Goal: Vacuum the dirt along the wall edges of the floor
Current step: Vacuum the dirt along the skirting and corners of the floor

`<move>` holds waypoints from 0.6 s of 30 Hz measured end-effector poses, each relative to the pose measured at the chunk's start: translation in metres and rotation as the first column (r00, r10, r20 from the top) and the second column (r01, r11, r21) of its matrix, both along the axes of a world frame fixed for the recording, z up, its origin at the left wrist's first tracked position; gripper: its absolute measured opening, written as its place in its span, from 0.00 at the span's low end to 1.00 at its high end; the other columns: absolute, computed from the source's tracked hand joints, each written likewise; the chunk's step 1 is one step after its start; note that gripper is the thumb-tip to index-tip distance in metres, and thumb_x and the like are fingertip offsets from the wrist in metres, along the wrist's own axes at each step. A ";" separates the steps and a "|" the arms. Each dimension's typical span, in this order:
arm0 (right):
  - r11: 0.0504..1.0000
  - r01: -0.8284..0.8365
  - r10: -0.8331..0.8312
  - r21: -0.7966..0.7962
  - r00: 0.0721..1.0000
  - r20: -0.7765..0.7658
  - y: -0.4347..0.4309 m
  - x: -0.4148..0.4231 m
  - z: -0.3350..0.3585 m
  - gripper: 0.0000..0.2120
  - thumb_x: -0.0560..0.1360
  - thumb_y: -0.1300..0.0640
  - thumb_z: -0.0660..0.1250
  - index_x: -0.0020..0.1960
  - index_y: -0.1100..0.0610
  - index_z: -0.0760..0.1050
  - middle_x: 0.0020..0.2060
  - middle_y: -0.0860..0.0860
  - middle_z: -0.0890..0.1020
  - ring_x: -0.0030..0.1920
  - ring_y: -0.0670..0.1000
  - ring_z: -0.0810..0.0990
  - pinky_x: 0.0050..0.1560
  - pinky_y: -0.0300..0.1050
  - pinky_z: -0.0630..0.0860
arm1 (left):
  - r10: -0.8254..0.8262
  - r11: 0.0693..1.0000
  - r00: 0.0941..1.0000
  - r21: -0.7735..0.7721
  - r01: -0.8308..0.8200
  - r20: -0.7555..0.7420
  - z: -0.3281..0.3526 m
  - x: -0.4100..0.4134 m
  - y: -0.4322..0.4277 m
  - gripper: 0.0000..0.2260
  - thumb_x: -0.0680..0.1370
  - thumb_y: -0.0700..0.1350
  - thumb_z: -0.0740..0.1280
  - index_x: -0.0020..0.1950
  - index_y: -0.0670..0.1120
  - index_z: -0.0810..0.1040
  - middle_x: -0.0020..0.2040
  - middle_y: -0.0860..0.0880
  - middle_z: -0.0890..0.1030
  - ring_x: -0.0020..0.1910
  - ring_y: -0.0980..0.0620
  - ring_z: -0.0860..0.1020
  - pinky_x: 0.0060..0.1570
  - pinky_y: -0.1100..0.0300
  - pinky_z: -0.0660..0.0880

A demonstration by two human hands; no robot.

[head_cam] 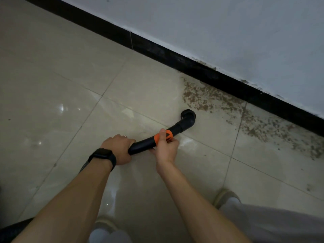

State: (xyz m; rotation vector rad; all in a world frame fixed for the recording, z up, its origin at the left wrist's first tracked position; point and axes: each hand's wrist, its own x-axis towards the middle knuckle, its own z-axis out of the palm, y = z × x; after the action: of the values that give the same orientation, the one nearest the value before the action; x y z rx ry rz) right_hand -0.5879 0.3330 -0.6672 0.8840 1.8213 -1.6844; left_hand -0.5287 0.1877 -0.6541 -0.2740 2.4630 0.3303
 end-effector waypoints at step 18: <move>0.998 -0.045 0.047 -0.034 0.997 0.059 0.004 -0.002 0.016 0.19 0.79 0.46 0.71 0.58 0.57 0.67 0.50 0.55 0.78 0.49 0.54 0.82 0.45 0.60 0.85 | 0.130 0.979 0.963 0.122 -0.161 0.235 0.021 -0.005 0.010 0.11 0.69 0.52 0.70 0.50 0.57 0.76 0.47 0.51 0.81 0.45 0.49 0.79 0.45 0.59 0.76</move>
State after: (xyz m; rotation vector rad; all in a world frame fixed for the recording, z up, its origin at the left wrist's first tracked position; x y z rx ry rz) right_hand -0.5901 0.3366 -0.6515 0.8627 1.7568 -1.6378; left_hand -0.5339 0.1977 -0.6327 -0.4111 2.1895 0.5047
